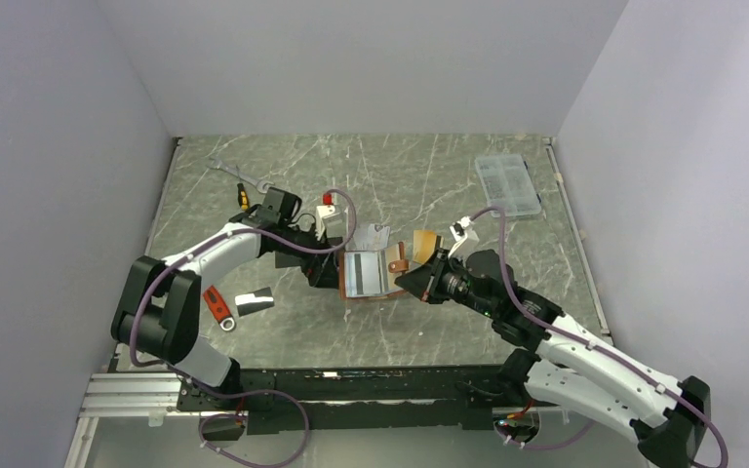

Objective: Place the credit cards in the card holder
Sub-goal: Place the card holder at the center of the board.

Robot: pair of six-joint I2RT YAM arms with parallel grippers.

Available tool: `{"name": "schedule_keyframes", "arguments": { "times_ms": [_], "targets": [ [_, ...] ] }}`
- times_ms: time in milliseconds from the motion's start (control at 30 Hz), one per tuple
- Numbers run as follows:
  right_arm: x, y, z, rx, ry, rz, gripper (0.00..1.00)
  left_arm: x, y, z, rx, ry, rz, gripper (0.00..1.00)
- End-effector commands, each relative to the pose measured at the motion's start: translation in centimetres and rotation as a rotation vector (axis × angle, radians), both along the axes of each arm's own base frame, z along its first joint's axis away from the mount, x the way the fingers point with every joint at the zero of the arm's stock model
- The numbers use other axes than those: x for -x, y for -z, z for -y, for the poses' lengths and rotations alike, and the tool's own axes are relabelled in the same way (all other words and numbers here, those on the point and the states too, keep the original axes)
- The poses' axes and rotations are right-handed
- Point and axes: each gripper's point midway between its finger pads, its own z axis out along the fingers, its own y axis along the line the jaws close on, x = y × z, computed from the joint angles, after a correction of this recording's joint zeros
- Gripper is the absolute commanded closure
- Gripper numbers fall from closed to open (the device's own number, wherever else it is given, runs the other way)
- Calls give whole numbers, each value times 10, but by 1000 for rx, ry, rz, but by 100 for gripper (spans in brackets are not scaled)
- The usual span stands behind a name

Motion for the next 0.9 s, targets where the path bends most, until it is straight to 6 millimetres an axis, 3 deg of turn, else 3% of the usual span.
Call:
{"name": "schedule_keyframes", "arguments": {
  "times_ms": [0,167,267,600,867],
  "targets": [
    [-8,-17,-18,-113,-13,31,100,16,-51,23,172,120,63,1],
    [-10,-2,-24,-94,-13,-3,100,22,-65,24,201,123,77,1],
    [-9,2,-32,-112,-38,-10,100,22,-60,27,182,129,72,1],
    [-7,40,-63,-103,-151,-87,100,14,-17,35,44,134,37,1],
    [-1,101,-49,-50,-146,-226,100,17,43,44,-215,186,47,0]
  ]
}}
